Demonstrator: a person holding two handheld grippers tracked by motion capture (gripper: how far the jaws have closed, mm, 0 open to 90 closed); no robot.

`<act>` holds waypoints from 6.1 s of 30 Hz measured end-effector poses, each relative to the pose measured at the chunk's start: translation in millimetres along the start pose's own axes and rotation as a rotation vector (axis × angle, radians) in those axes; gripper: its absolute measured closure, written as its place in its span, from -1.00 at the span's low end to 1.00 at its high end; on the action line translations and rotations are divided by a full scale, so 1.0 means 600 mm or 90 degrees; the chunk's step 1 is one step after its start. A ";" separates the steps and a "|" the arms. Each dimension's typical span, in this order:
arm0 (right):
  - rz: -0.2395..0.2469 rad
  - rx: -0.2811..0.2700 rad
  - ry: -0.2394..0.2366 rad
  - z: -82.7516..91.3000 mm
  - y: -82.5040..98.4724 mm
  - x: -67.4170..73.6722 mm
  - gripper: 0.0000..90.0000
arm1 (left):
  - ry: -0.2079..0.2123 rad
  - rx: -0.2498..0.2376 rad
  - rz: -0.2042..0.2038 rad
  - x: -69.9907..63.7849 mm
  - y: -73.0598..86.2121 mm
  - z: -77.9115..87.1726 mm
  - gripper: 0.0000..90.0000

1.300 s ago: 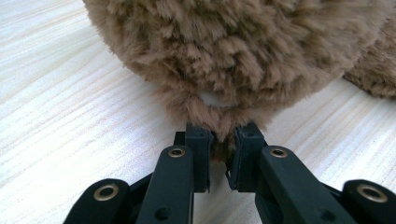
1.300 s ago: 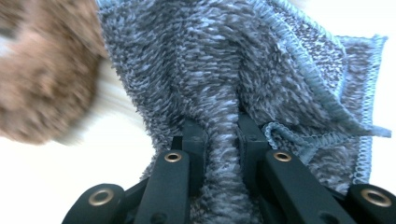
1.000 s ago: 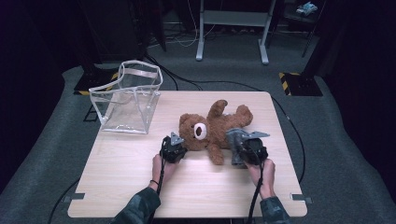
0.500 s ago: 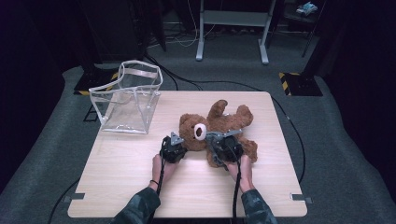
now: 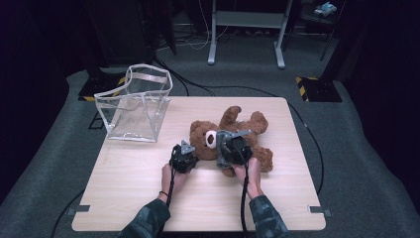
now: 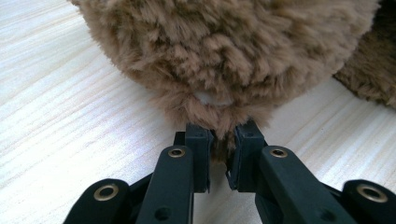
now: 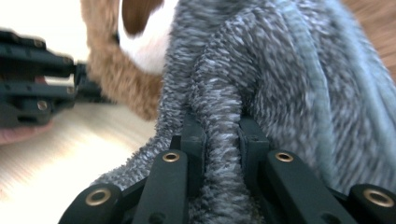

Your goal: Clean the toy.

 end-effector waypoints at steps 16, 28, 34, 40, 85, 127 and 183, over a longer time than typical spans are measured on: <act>0.015 0.000 0.009 0.032 0.020 0.002 0.70 | -0.001 0.002 0.001 0.000 0.000 0.000 0.78; 0.027 0.037 0.010 0.001 0.056 0.010 0.71 | -0.002 0.001 0.001 0.000 0.000 0.000 0.78; 0.036 0.057 0.007 0.020 0.068 -0.003 0.72 | -0.001 0.002 0.002 0.001 0.000 0.000 0.78; -0.011 -0.032 0.016 0.060 0.048 -0.040 0.72 | -0.002 0.002 0.001 0.001 0.000 0.000 0.78; -0.116 -0.065 0.144 0.018 0.010 -0.173 0.74 | -0.028 0.011 0.043 0.010 0.010 0.009 0.51; -0.168 -0.102 0.090 0.092 0.032 -0.199 0.72 | -0.040 -0.015 0.007 -0.195 -0.096 -0.048 0.02; -0.028 -0.085 0.133 0.038 0.006 -0.068 0.74 | 0.017 -0.113 0.044 -0.088 -0.129 0.023 0.54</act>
Point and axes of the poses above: each handheld gripper's, and its own axes: z roughly backward along the jaws, y roughly out of its underside, x roughly to its left, the point moved 1 cm from there along -z, roughly forward along the jaws, and after that the axes turned 15 degrees about -z, right-handed, at the moved point
